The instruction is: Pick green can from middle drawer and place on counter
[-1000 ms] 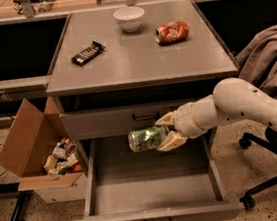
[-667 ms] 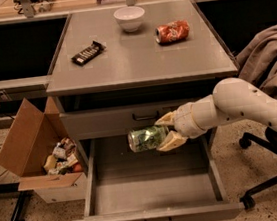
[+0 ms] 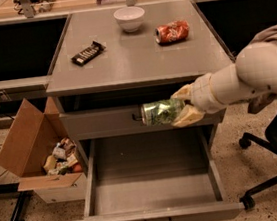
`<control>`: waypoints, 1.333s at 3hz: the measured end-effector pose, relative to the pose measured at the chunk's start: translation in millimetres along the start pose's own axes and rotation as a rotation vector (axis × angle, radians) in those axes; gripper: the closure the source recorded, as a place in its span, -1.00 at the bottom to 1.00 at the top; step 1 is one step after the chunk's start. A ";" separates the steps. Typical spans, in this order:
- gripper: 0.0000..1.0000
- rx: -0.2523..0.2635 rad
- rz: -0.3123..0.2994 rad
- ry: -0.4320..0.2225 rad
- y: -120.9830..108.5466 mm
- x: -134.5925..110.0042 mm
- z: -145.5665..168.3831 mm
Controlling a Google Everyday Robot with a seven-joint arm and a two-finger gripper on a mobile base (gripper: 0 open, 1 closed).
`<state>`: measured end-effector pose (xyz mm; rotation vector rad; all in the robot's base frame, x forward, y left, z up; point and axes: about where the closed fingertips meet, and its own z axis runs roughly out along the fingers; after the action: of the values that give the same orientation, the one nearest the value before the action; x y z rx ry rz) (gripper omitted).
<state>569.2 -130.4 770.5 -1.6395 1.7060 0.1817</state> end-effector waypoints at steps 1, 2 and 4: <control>1.00 0.104 0.023 0.069 -66.2 -9.6 -76.0; 1.00 0.151 0.046 0.065 -106.6 2.0 -91.2; 1.00 0.185 0.068 0.057 -125.6 -1.2 -98.6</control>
Offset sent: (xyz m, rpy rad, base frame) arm 0.0979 -0.1070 0.1289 -0.0027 -0.1145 -0.2056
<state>642.8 -207.3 889.5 -1.4643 1.7670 0.0086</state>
